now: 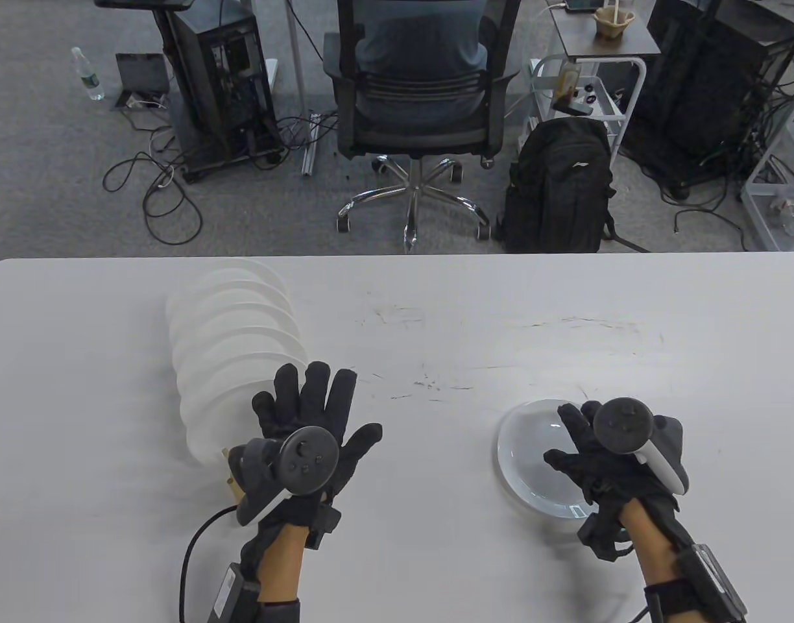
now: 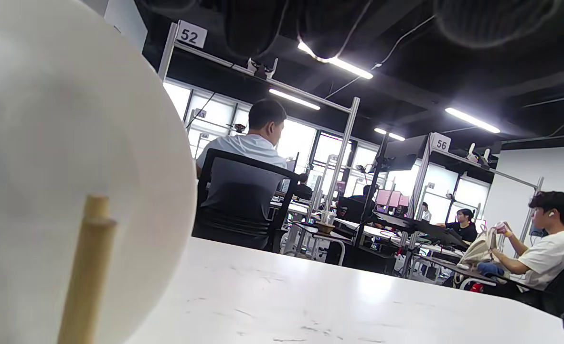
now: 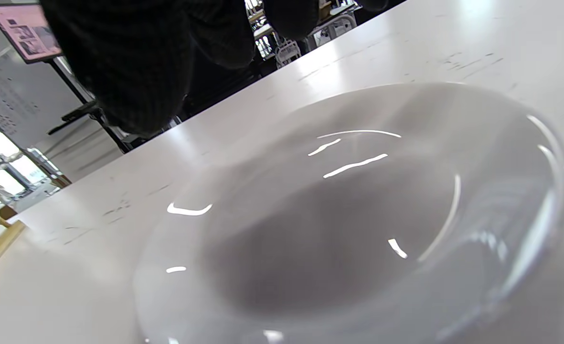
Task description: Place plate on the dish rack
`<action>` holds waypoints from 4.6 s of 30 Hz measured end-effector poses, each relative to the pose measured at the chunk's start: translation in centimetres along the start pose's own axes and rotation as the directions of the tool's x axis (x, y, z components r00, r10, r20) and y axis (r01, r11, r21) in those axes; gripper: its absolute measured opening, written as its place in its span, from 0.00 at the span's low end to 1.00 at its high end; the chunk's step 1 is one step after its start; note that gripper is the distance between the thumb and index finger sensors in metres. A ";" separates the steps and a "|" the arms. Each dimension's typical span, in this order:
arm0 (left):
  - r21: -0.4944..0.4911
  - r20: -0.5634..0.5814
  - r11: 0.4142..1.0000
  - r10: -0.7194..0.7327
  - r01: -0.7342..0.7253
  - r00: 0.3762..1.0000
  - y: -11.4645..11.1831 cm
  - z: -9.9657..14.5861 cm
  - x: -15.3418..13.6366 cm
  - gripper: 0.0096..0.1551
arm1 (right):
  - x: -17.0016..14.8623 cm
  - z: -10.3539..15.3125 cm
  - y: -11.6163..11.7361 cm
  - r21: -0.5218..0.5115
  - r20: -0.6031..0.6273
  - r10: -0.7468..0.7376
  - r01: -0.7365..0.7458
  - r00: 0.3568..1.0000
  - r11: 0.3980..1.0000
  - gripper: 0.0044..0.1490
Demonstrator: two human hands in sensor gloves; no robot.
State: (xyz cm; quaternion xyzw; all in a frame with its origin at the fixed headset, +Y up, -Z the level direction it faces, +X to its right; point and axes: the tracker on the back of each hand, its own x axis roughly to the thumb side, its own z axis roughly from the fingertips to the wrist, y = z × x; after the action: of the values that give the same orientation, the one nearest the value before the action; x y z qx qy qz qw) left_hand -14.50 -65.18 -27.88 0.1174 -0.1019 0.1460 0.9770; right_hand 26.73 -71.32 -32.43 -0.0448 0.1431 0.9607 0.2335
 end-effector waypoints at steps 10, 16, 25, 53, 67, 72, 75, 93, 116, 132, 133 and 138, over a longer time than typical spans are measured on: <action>-0.059 0.009 0.998 0.011 -0.010 1.000 -0.8 0.4 -0.1 0.50 | -3.7 -2.4 1.9 0.065 -0.339 0.189 -0.177 0.922 0.982 0.66; -0.080 0.013 0.997 0.019 -0.018 1.000 -0.9 0.5 0.0 0.50 | -4.3 -3.1 1.8 0.045 -0.429 0.213 -0.214 0.878 0.976 0.68; -0.091 0.014 0.996 0.029 -0.027 0.999 -1.0 0.4 0.0 0.50 | -6.6 -1.0 -3.0 -0.242 -0.385 -0.272 0.188 0.882 0.952 0.40; -0.195 0.024 0.911 0.375 -0.364 0.927 -2.6 0.2 1.0 0.57 | 1.2 3.4 -1.3 -0.021 0.159 -0.908 0.921 0.387 0.389 0.28; -0.462 -0.152 0.120 0.965 -0.879 0.212 -6.6 0.2 4.2 0.57 | 3.6 4.0 2.6 0.034 0.087 -0.980 0.982 0.180 0.184 0.27; -0.425 -0.233 -0.054 0.971 -0.903 0.051 -7.1 0.2 4.6 0.57 | 3.6 4.2 2.2 -0.041 0.145 -0.936 0.948 0.319 0.317 0.27; -0.319 -0.220 0.153 0.948 -0.935 0.230 -6.1 0.0 4.1 0.36 | 4.0 4.2 1.8 -0.029 0.189 -0.919 0.937 0.347 0.348 0.27; 0.020 0.038 0.998 -0.053 0.052 0.998 12.1 -1.8 0.5 0.24 | 4.2 3.3 -1.1 -0.159 0.260 0.052 -0.010 0.964 0.987 0.52; -0.140 -0.203 0.974 -0.205 0.179 0.957 6.4 0.2 -5.5 0.30 | 2.4 2.4 -1.4 -0.079 0.167 0.032 -0.019 0.986 0.997 0.55; -0.030 -0.094 0.998 -0.049 0.046 0.994 1.8 -2.1 1.0 0.49 | 2.7 2.4 -1.1 -0.067 0.180 0.031 -0.019 0.983 0.998 0.55; -0.029 -0.090 0.998 -0.064 0.061 0.994 1.4 -1.9 1.1 0.49 | 2.7 2.4 -1.0 -0.063 0.174 0.038 -0.028 0.984 0.998 0.55; -0.040 -0.085 0.998 -0.046 0.043 0.995 0.1 -1.4 0.4 0.51 | 2.6 2.2 -0.8 -0.059 0.167 0.054 -0.044 0.985 0.997 0.55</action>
State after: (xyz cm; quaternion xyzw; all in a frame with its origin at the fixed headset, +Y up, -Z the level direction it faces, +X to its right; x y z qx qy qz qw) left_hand -13.96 -64.60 -29.10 0.0947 -0.0598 0.1269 0.9856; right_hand 24.75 -68.88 -30.94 0.0335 0.0975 0.9701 0.2197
